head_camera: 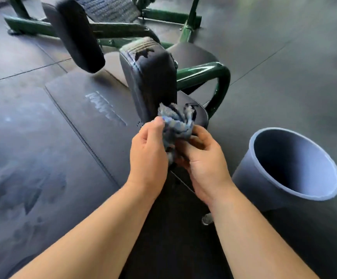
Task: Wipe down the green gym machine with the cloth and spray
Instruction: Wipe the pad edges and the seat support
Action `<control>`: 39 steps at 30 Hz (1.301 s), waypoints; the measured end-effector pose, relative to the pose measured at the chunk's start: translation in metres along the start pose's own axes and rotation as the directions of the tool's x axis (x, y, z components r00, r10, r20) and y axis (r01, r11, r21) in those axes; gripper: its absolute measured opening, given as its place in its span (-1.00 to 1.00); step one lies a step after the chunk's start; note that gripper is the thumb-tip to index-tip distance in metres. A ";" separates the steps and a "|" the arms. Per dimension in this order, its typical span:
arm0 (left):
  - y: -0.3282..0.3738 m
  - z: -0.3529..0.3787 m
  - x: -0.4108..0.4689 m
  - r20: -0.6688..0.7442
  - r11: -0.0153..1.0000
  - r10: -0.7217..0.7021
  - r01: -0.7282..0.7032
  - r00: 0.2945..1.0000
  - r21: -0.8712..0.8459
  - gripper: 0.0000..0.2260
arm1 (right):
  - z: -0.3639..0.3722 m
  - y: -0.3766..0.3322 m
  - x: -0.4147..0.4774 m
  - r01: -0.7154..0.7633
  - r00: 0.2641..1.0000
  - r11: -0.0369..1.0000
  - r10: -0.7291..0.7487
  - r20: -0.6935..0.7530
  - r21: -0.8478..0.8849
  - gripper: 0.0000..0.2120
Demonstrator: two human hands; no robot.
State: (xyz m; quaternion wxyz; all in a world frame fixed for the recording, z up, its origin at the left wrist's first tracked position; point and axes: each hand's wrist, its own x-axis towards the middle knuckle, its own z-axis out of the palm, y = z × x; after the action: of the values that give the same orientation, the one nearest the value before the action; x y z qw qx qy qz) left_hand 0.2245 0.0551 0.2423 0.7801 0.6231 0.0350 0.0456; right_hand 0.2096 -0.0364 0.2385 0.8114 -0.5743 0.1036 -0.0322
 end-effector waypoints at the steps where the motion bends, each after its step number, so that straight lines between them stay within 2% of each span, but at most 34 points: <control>1: 0.005 -0.008 0.004 -0.066 0.986 0.139 -0.132 0.988 0.104 -0.72 | 0.010 -0.003 0.007 0.134 0.988 0.991 -0.135 -0.073 -0.022 -0.78; 2: 0.010 -0.014 0.008 -0.127 0.956 0.259 -0.236 0.957 0.173 -0.77 | 0.016 -0.007 0.013 0.287 0.942 0.955 -0.296 -0.162 -0.077 -0.77; 4: 0.025 -0.031 0.021 -0.272 0.921 0.387 -0.355 0.881 0.159 -0.87 | 0.031 -0.016 0.032 0.547 0.747 0.783 -0.616 -0.251 -0.295 -0.75; 6: 0.041 -0.042 0.040 -0.325 0.933 0.357 -0.349 0.876 0.085 -0.88 | 0.042 -0.023 0.048 0.656 0.558 0.563 -0.810 -0.179 -0.504 -0.80; 7: 0.046 -0.045 0.053 -0.295 0.955 0.296 -0.291 0.908 0.060 -0.85 | 0.047 -0.021 0.053 0.669 0.501 0.479 -0.855 -0.133 -0.568 -0.83; 8: 0.047 -0.045 0.063 -0.227 0.980 0.197 -0.195 0.954 0.035 -0.82 | 0.048 -0.013 0.055 0.668 0.483 0.433 -0.871 -0.089 -0.605 -0.85; 9: 0.047 -0.043 0.073 -0.150 0.997 0.079 -0.078 0.986 0.012 -0.79 | 0.048 -0.002 0.054 0.669 0.500 0.419 -0.865 -0.046 -0.614 -0.88; 11: 0.043 -0.038 0.089 -0.001 0.995 -0.095 0.095 0.995 -0.040 -0.70 | 0.043 0.032 0.046 0.653 0.593 0.427 -0.802 0.071 -0.626 -0.96; 13: 0.040 -0.035 0.101 0.068 0.987 -0.150 0.153 0.986 -0.046 -0.65 | 0.037 0.055 0.038 0.613 0.663 0.434 -0.737 0.132 -0.660 -0.96; 14: 0.039 -0.036 0.106 0.086 0.985 -0.166 0.169 0.982 -0.027 -0.63 | 0.036 0.058 0.036 0.612 0.667 0.435 -0.732 0.137 -0.660 -0.95; 16: 0.038 -0.042 0.116 0.148 0.980 -0.198 0.196 0.969 0.027 -0.56 | 0.041 0.041 0.034 0.651 0.614 0.411 -0.780 0.123 -0.638 -0.91; 19: 0.035 -0.052 0.129 0.254 0.975 -0.218 0.221 0.942 0.017 -0.42 | 0.055 -0.005 0.041 0.735 0.429 0.273 -0.896 0.114 -0.621 -0.83; 20: 0.034 -0.055 0.131 0.257 0.978 -0.208 0.207 0.944 0.031 -0.41 | 0.057 -0.011 0.047 0.745 0.393 0.234 -0.911 0.127 -0.625 -0.84; 21: 0.032 -0.055 0.132 0.243 0.980 -0.200 0.195 0.949 0.046 -0.45 | 0.056 -0.009 0.050 0.743 0.391 0.212 -0.907 0.155 -0.635 -0.86; 23: 0.031 -0.052 0.129 0.187 0.982 -0.179 0.165 0.966 0.090 -0.56 | 0.043 0.014 0.054 0.705 0.462 0.236 -0.869 0.180 -0.669 -0.90; 26: 0.033 -0.045 0.125 0.162 0.982 -0.165 0.148 0.973 0.114 -0.64 | 0.021 0.054 0.050 0.576 0.660 0.395 -0.742 0.121 -0.716 -0.81; 27: 0.032 -0.044 0.125 0.156 0.984 -0.159 0.143 0.975 0.104 -0.66 | 0.020 0.059 0.049 0.538 0.696 0.434 -0.713 0.089 -0.723 -0.83; 28: 0.028 -0.043 0.126 0.149 0.987 -0.150 0.138 0.977 0.084 -0.67 | 0.023 0.058 0.048 0.523 0.702 0.459 -0.710 0.057 -0.719 -0.87; 30: 0.025 -0.042 0.126 0.145 0.991 -0.130 0.125 0.981 0.045 -0.68 | 0.038 0.036 0.043 0.571 0.633 0.466 -0.774 0.001 -0.676 -0.84; 33: 0.018 -0.047 0.129 0.176 0.991 -0.133 0.134 0.975 0.007 -0.57 | 0.059 -0.005 0.047 0.683 0.460 0.333 -0.887 0.029 -0.650 -0.83; 34: 0.018 -0.048 0.128 0.179 0.990 -0.139 0.141 0.974 0.003 -0.53 | 0.059 -0.010 0.050 0.697 0.430 0.290 -0.901 0.059 -0.655 -0.85; 35: 0.019 -0.047 0.127 0.176 0.989 -0.147 0.149 0.973 0.001 -0.53 | 0.057 -0.007 0.052 0.698 0.430 0.277 -0.900 0.076 -0.660 -0.86; 36: 0.020 -0.046 0.127 0.166 0.989 -0.146 0.148 0.975 0.004 -0.55 | 0.053 0.002 0.053 0.682 0.463 0.301 -0.883 0.075 -0.667 -0.86; 39: 0.026 -0.043 0.122 0.167 0.991 -0.135 0.131 0.977 0.036 -0.65 | 0.033 0.044 0.053 0.559 0.653 0.469 -0.757 0.016 -0.684 -0.86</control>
State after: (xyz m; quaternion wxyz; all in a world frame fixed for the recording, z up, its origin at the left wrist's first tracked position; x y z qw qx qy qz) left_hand 0.3399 0.1162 0.2588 0.7736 0.6307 0.0110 -0.0601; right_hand 0.2655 -0.0001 0.2007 0.4637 -0.7943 -0.0068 -0.3925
